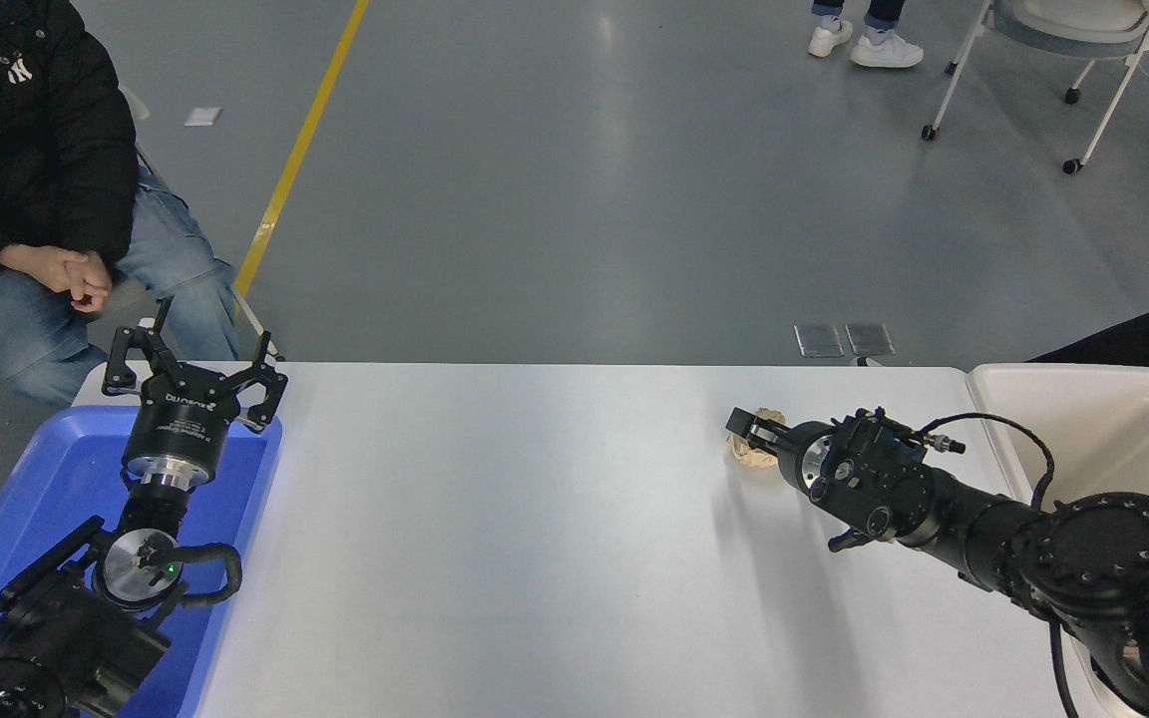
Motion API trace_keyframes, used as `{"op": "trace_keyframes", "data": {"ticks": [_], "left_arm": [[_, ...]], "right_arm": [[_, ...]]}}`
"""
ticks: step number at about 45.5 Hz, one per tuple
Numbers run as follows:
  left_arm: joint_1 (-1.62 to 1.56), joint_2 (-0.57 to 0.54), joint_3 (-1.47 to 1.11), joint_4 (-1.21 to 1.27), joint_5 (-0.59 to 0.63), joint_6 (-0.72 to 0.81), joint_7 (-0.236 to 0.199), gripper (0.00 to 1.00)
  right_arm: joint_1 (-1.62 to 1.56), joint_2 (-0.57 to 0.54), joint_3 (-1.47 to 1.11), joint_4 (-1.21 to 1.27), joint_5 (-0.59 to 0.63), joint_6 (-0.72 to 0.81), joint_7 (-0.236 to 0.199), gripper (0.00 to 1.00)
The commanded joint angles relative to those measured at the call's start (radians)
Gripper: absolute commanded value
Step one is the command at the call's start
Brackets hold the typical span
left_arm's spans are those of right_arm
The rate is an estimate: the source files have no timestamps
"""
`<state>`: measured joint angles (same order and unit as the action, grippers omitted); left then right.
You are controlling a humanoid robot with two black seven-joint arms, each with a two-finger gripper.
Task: Pick up paper ball place in dustbin
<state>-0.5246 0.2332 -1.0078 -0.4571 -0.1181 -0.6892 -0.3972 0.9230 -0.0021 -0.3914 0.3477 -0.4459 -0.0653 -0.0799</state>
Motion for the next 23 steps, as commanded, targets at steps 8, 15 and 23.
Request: {"op": "trace_keyframes", "data": {"ticks": [8, 15, 23], "left_arm": [[0.000, 0.000, 0.000, 0.000, 0.000, 0.000, 0.000, 1.00], [0.000, 0.000, 0.000, 0.000, 0.000, 0.002, 0.000, 1.00], [0.000, 0.000, 0.000, 0.000, 0.000, 0.002, 0.000, 1.00]], "right_arm": [[-0.018, 0.002, 0.019, -0.004, -0.001, -0.005, -0.020, 0.00], [-0.018, 0.002, 0.025, -0.004, -0.001, 0.004, -0.021, 0.00], [-0.003, 0.002, 0.013, 0.011, -0.002, 0.038, -0.021, 0.00]]}}
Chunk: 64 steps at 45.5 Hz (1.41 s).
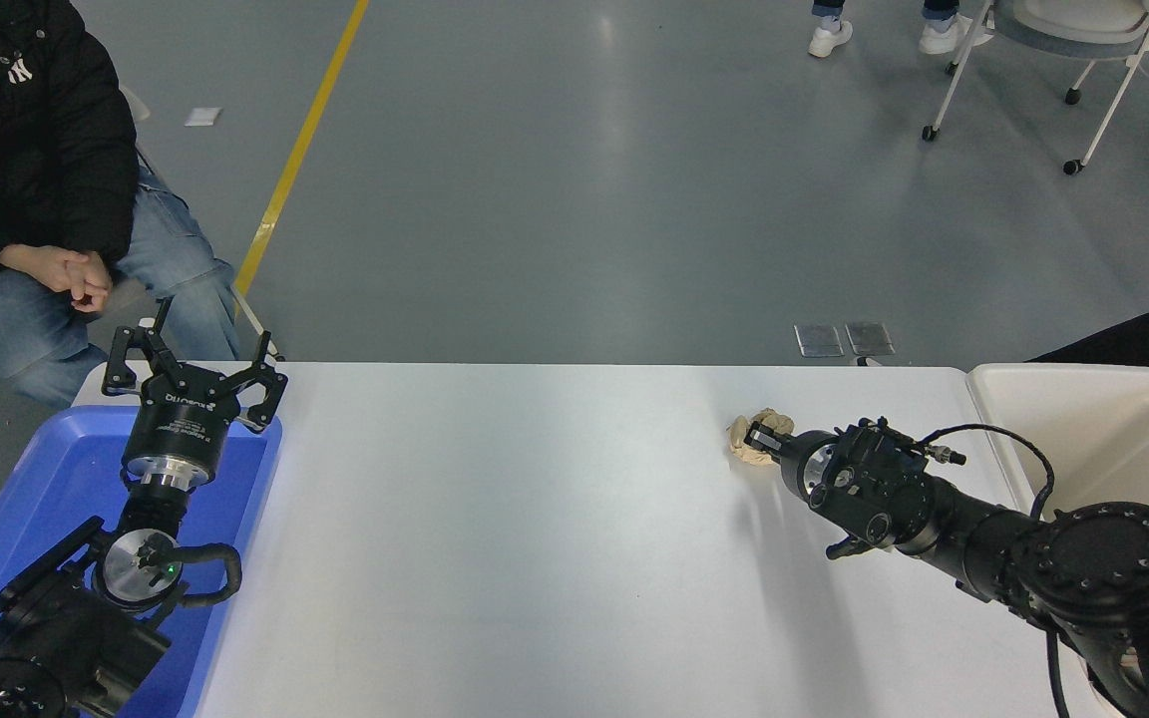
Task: Pick up paper ball place in dustbin
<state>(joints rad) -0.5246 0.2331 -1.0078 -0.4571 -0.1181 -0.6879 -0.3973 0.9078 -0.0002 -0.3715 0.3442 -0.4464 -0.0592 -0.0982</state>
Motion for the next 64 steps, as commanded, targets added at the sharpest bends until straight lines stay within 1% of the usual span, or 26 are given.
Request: {"op": "trace_keyframes", "data": {"ticks": [1, 6, 8, 13, 17, 22, 27, 31, 38, 40, 49, 64], "left_arm": [[0.000, 0.000, 0.000, 0.000, 0.000, -0.001, 0.000, 1.00], [0.000, 0.000, 0.000, 0.000, 0.000, -0.001, 0.000, 1.00], [0.000, 0.000, 0.002, 0.000, 0.000, -0.001, 0.000, 1.00], [0.000, 0.000, 0.002, 0.000, 0.000, -0.001, 0.001, 1.00], [0.000, 0.000, 0.002, 0.000, 0.000, -0.001, 0.001, 1.00], [0.002, 0.000, 0.002, 0.000, 0.000, -0.001, 0.001, 1.00], [0.002, 0.000, 0.002, 0.000, 0.000, -0.001, 0.001, 1.00], [0.002, 0.000, 0.002, 0.000, 0.000, -0.001, 0.001, 1.00], [0.002, 0.000, 0.002, 0.000, 0.000, -0.001, 0.001, 1.00], [0.002, 0.000, 0.002, 0.000, 0.000, -0.001, 0.001, 1.00], [0.002, 0.000, 0.002, 0.000, 0.000, -0.001, 0.001, 1.00], [0.002, 0.000, 0.002, 0.000, 0.000, -0.001, 0.001, 1.00]], "right_arm": [[0.020, 0.000, -0.009, 0.018, -0.002, 0.041, -0.003, 0.00], [0.097, 0.000, -0.033, 0.074, -0.020, 0.085, -0.002, 0.00], [0.141, -0.047, -0.073, 0.136, -0.034, 0.105, -0.002, 0.00], [0.321, -0.211, -0.181, 0.353, -0.040, 0.160, -0.003, 0.00], [0.494, -0.309, -0.257, 0.511, -0.037, 0.223, -0.008, 0.00], [0.701, -0.408, -0.317, 0.662, -0.038, 0.347, -0.015, 0.00], [0.853, -0.466, -0.326, 0.740, -0.043, 0.487, -0.028, 0.00], [0.953, -0.486, -0.328, 0.763, -0.051, 0.596, -0.040, 0.00], [1.109, -0.492, -0.326, 0.765, -0.058, 0.801, -0.040, 0.00], [1.137, -0.492, -0.328, 0.765, -0.060, 0.837, -0.040, 0.00], [1.211, -0.521, -0.326, 0.779, -0.061, 0.845, -0.041, 0.00], [1.220, -0.549, -0.328, 0.822, -0.064, 0.845, -0.051, 0.00]]}}
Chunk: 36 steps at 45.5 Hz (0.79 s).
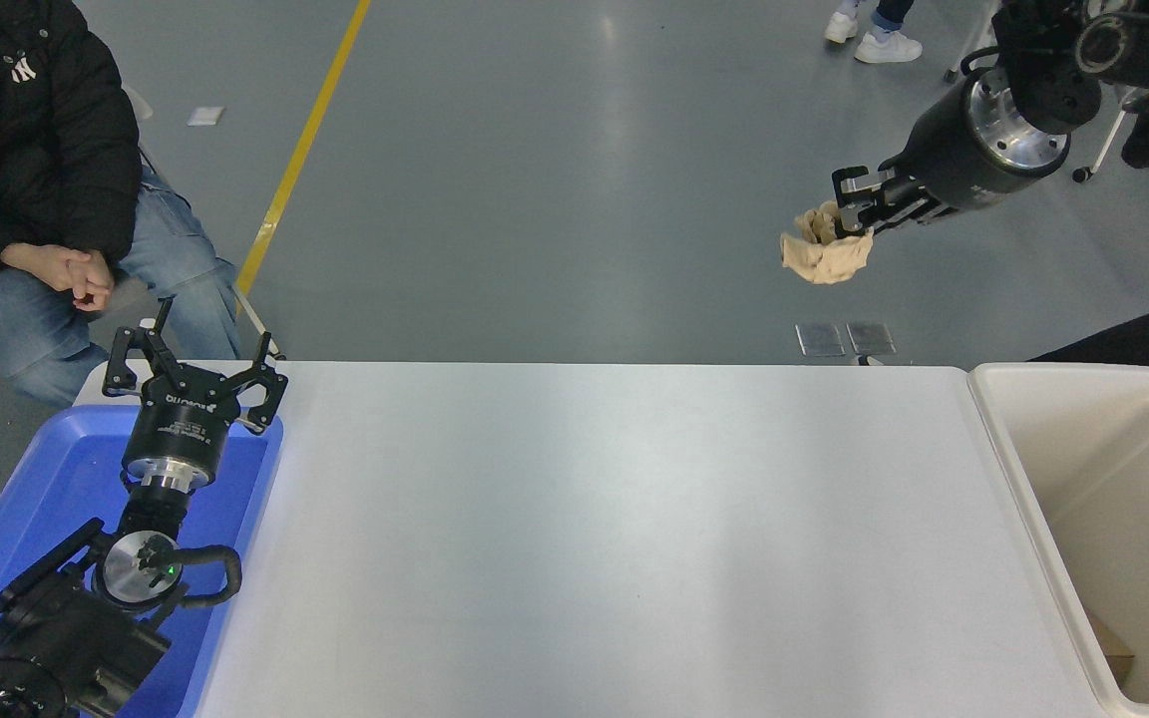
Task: Pick up paper ball place in dustbin
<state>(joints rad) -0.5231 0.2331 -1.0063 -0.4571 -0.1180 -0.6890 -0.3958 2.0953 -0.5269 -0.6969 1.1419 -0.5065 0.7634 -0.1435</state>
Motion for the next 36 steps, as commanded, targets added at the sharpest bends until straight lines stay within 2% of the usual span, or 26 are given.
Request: {"op": "trace_keyframes", "data": {"ticks": [1, 7, 17, 21, 25, 31, 36], "left_arm": [[0.000, 0.000, 0.000, 0.000, 0.000, 0.000, 0.000, 1.00], [0.000, 0.000, 0.000, 0.000, 0.000, 0.000, 0.000, 1.00], [-0.001, 0.000, 0.000, 0.000, 0.000, 0.000, 0.000, 1.00], [-0.001, 0.000, 0.000, 0.000, 0.000, 0.000, 0.000, 1.00], [0.000, 0.000, 0.000, 0.000, 0.000, -0.001, 0.000, 1.00], [0.000, 0.000, 0.000, 0.000, 0.000, 0.000, 0.000, 1.00], [-0.001, 0.000, 0.000, 0.000, 0.000, 0.000, 0.000, 1.00]], "right_arm": [[0.031, -0.027, -0.001, 0.024, -0.009, 0.022, -0.005, 0.00], [0.016, -0.097, -0.003, 0.024, -0.076, 0.022, -0.002, 0.00], [-0.034, -0.287, -0.056, 0.004, -0.182, 0.022, 0.018, 0.00], [-0.060, -0.375, -0.087, -0.014, -0.237, 0.022, 0.054, 0.00], [-0.110, -0.459, -0.102, -0.048, -0.299, 0.022, 0.114, 0.00], [-0.269, -0.530, -0.105, -0.143, -0.375, -0.119, 0.212, 0.00], [-0.421, -0.539, -0.102, -0.221, -0.376, -0.245, 0.259, 0.00]]}}
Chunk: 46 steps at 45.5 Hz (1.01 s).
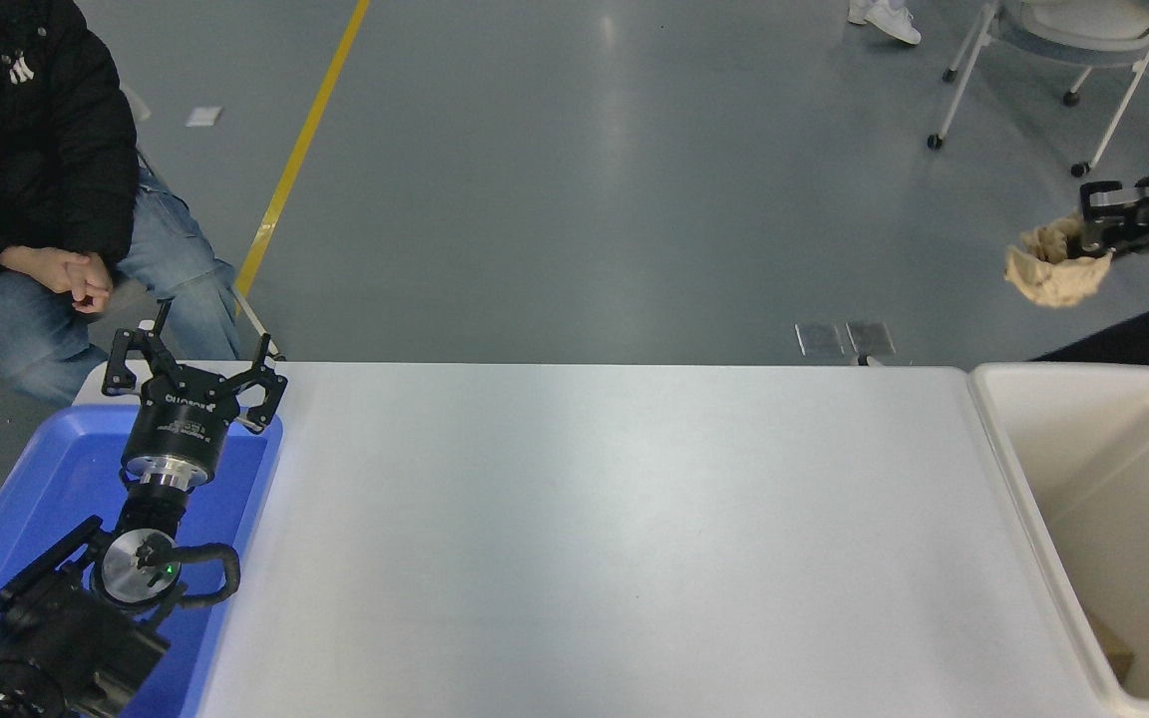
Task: Pick up paper ball place in dustbin
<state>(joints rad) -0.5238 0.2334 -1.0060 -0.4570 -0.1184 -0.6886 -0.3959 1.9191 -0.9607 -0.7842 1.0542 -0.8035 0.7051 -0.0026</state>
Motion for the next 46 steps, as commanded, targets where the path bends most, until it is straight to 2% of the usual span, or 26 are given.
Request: {"op": "trace_keyframes", "data": {"ticks": [1, 6, 15, 33, 46], "left_arm": [[0.001, 0.000, 0.000, 0.000, 0.000, 0.000, 0.000, 1.00], [0.001, 0.000, 0.000, 0.000, 0.000, 0.000, 0.000, 1.00], [-0.001, 0.000, 0.001, 0.000, 0.000, -0.002, 0.000, 1.00], [-0.001, 0.000, 0.000, 0.000, 0.000, -0.002, 0.000, 1.00], [-0.001, 0.000, 0.000, 0.000, 0.000, 0.000, 0.000, 1.00]], "right_arm": [[-0.279, -0.105, -0.010, -0.152, -0.079, -0.217, 0.122, 0.00], [-0.448, -0.092, 0.000, -0.226, -0.065, -0.351, 0.144, 0.00], [-0.707, -0.010, 0.075, -0.281, -0.022, -0.510, 0.145, 0.00], [-1.058, 0.275, 0.217, -0.589, 0.174, -0.585, 0.145, 0.00], [-1.181, 0.398, 0.284, -0.687, 0.254, -0.622, 0.139, 0.00]]}}
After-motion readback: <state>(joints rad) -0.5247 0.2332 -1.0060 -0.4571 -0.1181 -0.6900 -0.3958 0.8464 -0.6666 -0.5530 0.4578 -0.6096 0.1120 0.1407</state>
